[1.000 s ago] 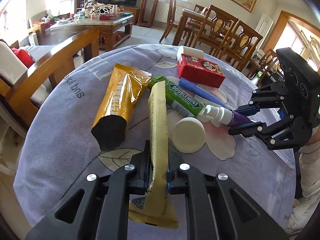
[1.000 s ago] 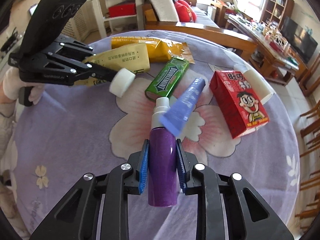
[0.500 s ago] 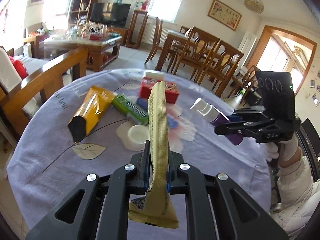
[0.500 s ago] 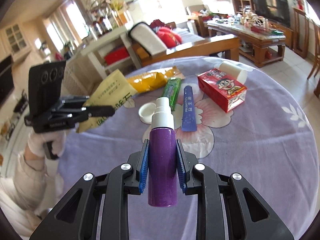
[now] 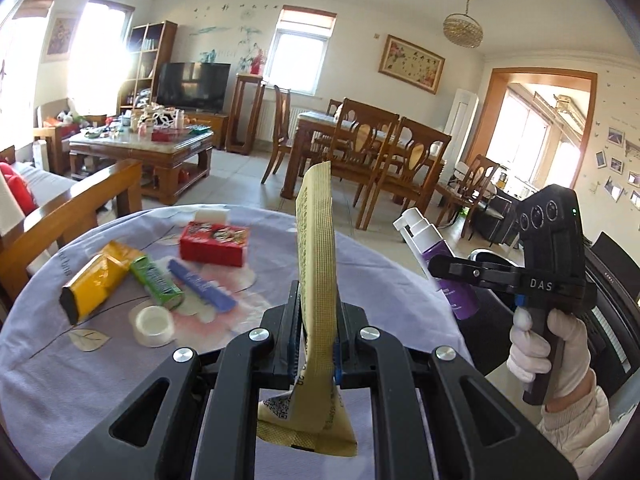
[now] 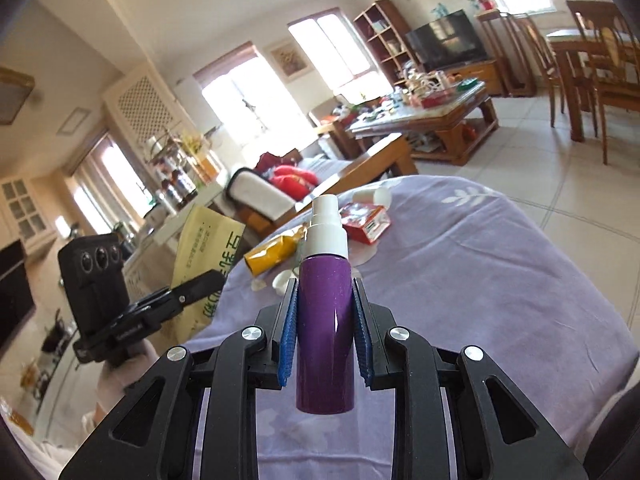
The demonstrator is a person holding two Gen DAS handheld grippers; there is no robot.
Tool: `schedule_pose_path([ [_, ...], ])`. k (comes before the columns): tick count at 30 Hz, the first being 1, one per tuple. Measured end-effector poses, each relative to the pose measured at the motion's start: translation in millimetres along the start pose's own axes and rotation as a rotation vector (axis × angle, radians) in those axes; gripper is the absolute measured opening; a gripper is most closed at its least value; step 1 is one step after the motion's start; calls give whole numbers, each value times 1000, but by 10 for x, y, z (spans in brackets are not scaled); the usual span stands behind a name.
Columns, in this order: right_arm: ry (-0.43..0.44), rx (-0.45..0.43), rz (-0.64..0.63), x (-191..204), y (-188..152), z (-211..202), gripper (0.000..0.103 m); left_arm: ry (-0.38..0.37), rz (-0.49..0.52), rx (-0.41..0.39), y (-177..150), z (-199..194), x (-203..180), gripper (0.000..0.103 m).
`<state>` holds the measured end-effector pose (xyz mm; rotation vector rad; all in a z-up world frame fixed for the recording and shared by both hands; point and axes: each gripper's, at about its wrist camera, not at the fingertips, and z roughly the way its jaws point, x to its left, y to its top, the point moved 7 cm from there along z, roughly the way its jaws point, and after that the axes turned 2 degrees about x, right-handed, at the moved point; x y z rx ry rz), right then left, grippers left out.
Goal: Collect trash
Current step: 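Carry wrapper and spray bottle to the black bin and open both grippers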
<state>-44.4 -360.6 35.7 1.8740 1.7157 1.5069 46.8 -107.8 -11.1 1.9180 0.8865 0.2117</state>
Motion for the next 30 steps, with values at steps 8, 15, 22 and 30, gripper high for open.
schedule_pose_path([
  [8, -141, -163, 86, -441, -41, -924, 25, -95, 87, 5, 68, 367, -839, 14],
  [15, -278, -293, 187, -1032, -176, -1773, 25, -213, 149, 36, 24, 709, -1632, 14],
  [22, -378, -410, 312, -1730, -398, -2467, 25, -301, 230, 65, 0, 991, -2314, 14],
  [30, -479, -505, 427, -2263, -704, -2991, 25, -388, 295, 113, -109, 1352, -2962, 14],
])
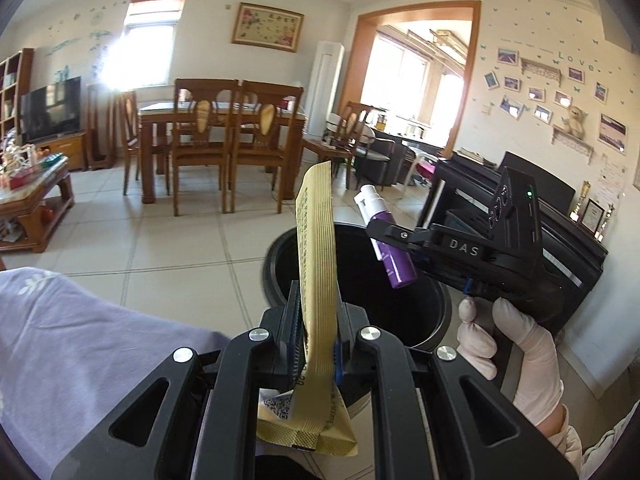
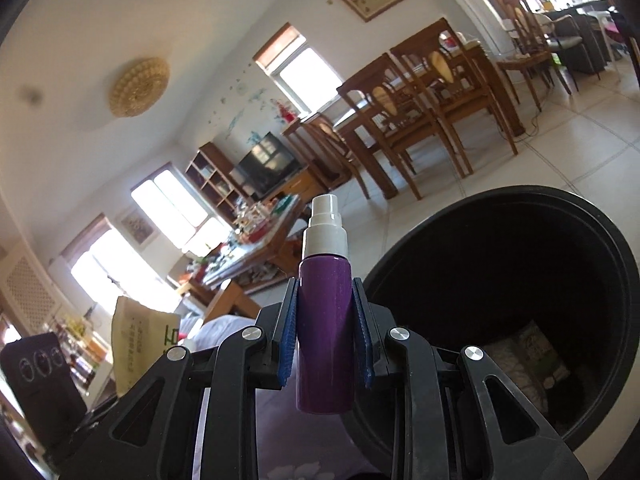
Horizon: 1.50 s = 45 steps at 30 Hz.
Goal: Collect trash
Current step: 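Carry wrapper and spray bottle to the black bin and open both grippers, then move both open grippers back over the table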
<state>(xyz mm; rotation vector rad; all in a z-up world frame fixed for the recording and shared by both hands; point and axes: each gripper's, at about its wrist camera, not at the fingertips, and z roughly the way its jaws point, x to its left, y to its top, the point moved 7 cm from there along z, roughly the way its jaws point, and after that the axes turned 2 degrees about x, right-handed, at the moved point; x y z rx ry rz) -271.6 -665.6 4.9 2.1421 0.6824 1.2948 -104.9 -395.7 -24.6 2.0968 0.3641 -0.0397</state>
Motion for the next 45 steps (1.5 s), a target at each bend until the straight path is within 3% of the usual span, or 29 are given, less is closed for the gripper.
schedule_pose_path([
  [14, -87, -41, 145, -612, -65, -91, 26, -71, 17, 82, -4, 683, -291, 14],
  [21, -166, -14, 187, -827, -163, -27, 26, -78, -2, 146, -114, 1020, -288, 14],
  [33, -184, -5, 237, -987, -111, 105, 26, -64, -18, 195, -179, 1220, -258, 16],
  [35, -187, -7, 250, -1008, -117, 113, 26, -57, -19, 199, -180, 1222, -258, 20],
  [37, -186, -9, 259, -985, -125, 91, 31, -47, -15, 196, -165, 1217, -258, 40],
  [39, -190, -16, 269, -995, -135, 75, 45, -27, -9, 181, -150, 1186, -252, 59],
  [45, -194, -31, 272, -914, -126, 77, 54, -14, 24, 158, -116, 1093, -315, 63],
])
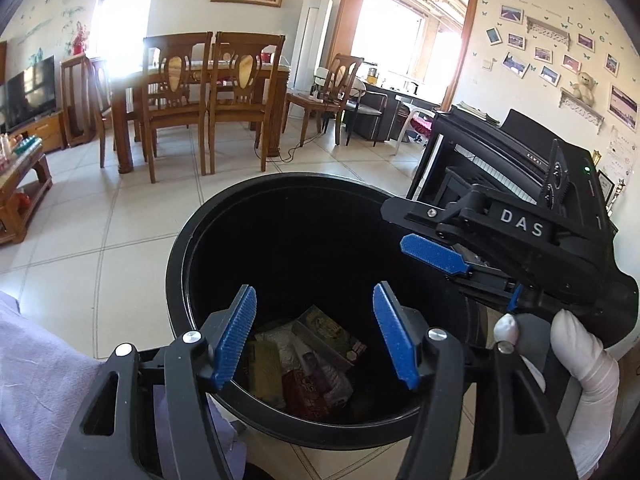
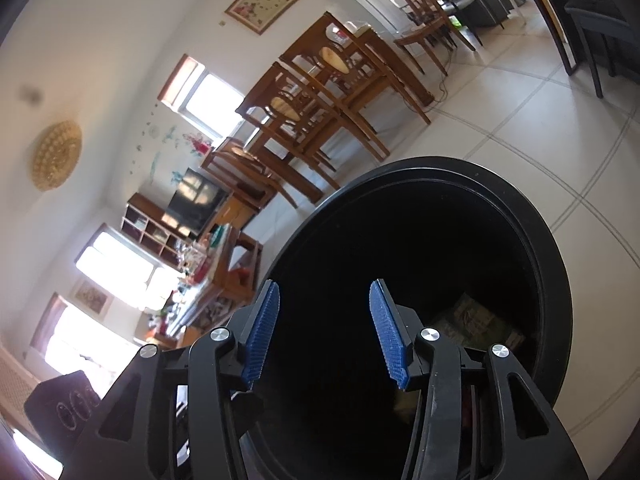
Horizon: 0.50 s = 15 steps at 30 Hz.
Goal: Collect trash
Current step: 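Move both open grippers back over the table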
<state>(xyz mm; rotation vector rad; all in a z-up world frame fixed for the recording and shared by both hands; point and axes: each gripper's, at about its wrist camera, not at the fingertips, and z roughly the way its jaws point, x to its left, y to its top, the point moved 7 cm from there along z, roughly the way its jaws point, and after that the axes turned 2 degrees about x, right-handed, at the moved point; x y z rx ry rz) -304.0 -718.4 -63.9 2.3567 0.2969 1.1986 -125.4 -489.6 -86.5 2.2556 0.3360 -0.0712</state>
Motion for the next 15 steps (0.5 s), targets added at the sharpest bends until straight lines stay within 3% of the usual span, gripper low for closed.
schedule_pose_path([
  [8, -1, -31, -6, 45, -21, -44, 67, 36, 17, -43, 4, -230, -5, 70],
  [10, 1, -37, -16, 72, -42, -54, 70, 52, 19, -61, -12, -315, 12, 80],
  [15, 3, -51, -82, 241, -103, -43, 76, 78, 12, -100, -57, -569, 102, 80],
])
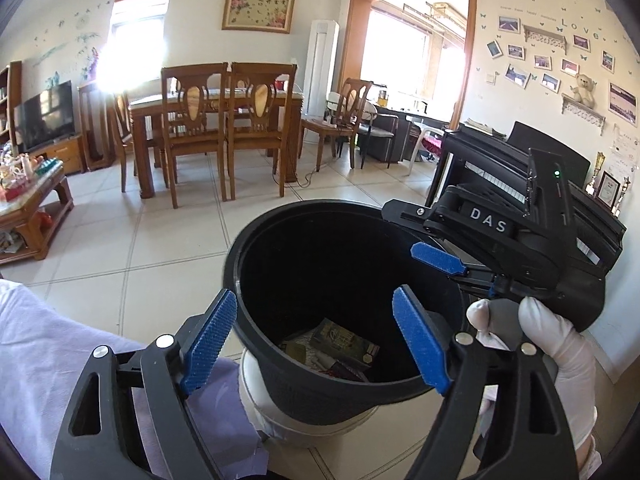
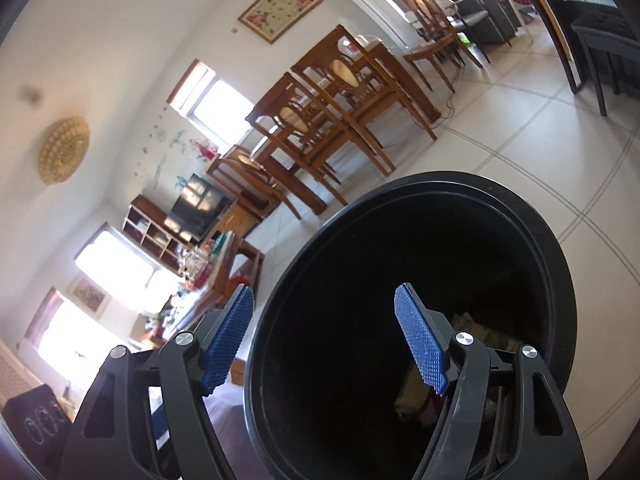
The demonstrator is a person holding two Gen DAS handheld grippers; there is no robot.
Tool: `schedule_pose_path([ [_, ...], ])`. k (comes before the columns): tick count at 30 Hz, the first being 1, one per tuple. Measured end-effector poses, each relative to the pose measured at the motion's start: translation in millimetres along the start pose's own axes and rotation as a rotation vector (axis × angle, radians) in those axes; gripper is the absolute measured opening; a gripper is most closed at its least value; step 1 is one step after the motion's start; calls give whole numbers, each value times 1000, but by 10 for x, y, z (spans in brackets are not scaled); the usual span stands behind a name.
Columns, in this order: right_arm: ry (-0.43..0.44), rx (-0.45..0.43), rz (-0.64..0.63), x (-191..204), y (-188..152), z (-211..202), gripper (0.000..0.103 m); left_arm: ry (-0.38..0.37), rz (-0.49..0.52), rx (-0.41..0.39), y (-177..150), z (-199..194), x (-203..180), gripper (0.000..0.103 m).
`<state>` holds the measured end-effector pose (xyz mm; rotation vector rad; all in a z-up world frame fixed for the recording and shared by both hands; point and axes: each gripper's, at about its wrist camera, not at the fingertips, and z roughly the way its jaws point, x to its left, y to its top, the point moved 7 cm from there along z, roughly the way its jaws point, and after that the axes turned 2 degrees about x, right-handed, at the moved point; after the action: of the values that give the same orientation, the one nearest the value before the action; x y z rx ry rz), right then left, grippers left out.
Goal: Collect trash
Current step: 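Move both open grippers back over the table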
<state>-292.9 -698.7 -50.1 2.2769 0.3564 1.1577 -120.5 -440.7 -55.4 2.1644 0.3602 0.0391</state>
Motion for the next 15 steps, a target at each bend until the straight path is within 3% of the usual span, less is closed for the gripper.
schedule_pose_path([
  [8, 31, 20, -180, 506, -183, 101, 88, 89, -95, -69, -155, -563, 482, 83],
  [15, 59, 85, -301, 914, -493, 279, 89, 189, -197, -122, -402, -1112, 1002, 84],
])
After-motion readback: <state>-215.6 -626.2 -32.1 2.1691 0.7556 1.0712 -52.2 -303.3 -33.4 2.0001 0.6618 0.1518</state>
